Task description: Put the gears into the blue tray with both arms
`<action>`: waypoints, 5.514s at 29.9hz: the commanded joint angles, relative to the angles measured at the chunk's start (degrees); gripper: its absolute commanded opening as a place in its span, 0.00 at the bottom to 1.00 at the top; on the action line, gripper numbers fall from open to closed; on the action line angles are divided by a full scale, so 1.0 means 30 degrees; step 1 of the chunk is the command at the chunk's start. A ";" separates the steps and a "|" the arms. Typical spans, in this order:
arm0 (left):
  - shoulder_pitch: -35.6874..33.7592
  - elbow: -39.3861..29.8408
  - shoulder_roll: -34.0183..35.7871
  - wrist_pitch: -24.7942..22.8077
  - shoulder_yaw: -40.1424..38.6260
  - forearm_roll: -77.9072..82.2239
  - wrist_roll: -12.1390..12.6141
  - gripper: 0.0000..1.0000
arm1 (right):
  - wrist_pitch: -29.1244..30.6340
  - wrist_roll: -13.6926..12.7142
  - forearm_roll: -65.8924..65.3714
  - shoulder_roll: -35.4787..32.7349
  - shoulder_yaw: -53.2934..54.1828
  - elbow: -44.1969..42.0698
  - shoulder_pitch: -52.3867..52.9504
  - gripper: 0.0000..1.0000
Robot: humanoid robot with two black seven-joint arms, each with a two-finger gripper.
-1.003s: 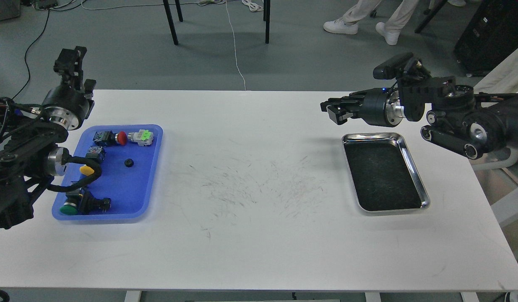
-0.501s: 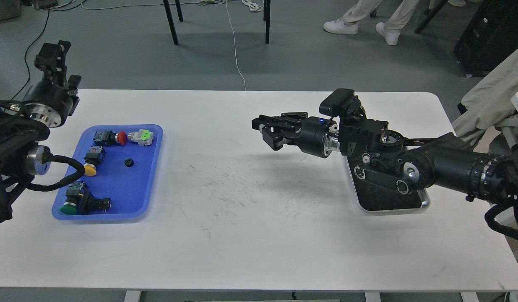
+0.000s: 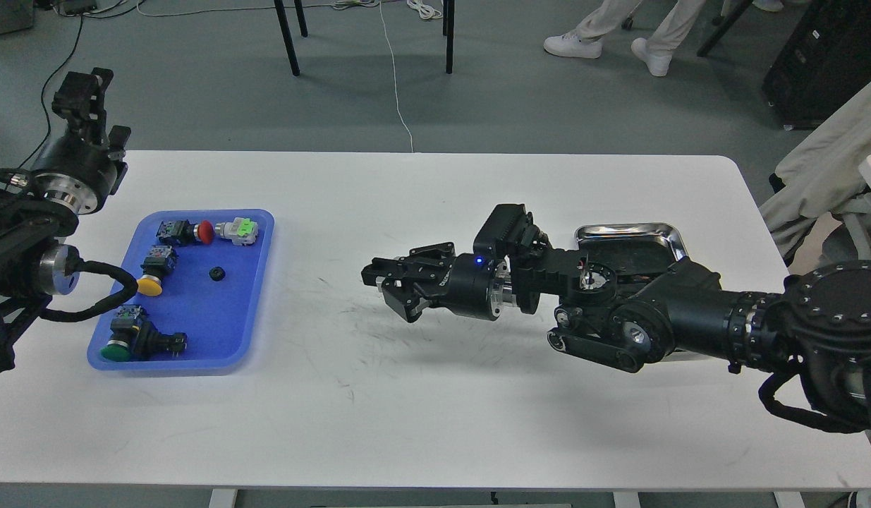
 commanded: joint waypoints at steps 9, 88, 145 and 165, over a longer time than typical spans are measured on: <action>0.0000 -0.0496 0.0774 -0.0002 -0.0089 -0.0008 0.0000 0.97 | -0.0610 -0.0005 -0.1209 0.0092 -0.1905 -0.1883 -0.1241 0.01; 0.4218 -0.0877 -0.3003 0.2546 -0.7706 -0.3318 0.0000 0.97 | 0.0562 -0.0005 1.8798 -0.5326 0.6882 -0.1826 -0.0126 0.87; -0.4452 -0.9926 0.3791 0.7091 0.7194 -0.7098 0.1804 0.97 | 0.0533 -0.0005 1.9035 -0.6295 0.9960 -0.1885 -0.4581 0.92; -1.1571 -1.2039 0.3997 0.4807 2.0738 0.7222 0.2097 0.97 | 0.1088 -0.0005 1.9035 -0.7525 1.0370 -0.1563 -0.5841 0.93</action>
